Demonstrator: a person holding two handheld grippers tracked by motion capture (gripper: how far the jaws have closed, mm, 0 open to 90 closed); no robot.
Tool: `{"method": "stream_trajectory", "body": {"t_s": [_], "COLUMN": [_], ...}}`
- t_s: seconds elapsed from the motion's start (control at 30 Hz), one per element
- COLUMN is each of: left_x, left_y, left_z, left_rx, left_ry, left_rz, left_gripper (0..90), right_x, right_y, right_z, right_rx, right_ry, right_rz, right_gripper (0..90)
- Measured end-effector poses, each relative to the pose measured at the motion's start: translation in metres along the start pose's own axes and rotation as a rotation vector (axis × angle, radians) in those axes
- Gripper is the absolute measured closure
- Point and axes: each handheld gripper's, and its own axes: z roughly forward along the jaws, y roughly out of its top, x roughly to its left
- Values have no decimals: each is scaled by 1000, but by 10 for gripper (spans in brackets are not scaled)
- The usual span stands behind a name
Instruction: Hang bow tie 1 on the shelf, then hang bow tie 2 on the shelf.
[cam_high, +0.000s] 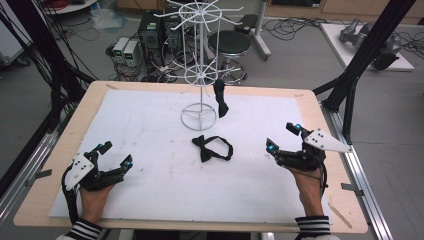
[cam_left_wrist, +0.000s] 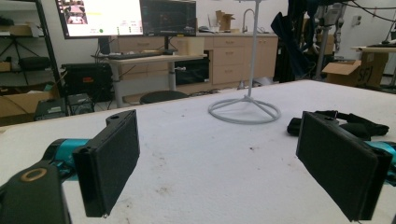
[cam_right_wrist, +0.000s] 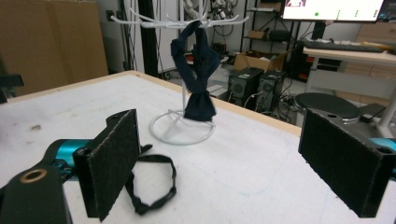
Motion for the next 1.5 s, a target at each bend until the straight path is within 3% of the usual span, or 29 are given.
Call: {"method": "stream_trajectory", "body": {"t_s": [0.27,0.5,1.1,1.33,1.5], "left_x": [0,0,0,0,0], "left_y": [0,0,0,0,0], "left_z": [0,0,0,0,0], "left_rx": [0,0,-1,-1,-6], "left_ry": [0,1,2,1,0], "left_rz": [-1,0,-4,0,-7], "left_gripper": [139,139,139,139,139], "right_x": [5,7,5,6,8], "right_y": [-28,-37,-36,-29,-16], "right_z": [-14,-16,-15,-10,0], "right_rx": [-9,-6,18,37,82], "right_ry": [-13,-19,-22,-1,17], "right_rz": [23,28,22,10,3], "right_gripper": [120,120,120,118,118]}}
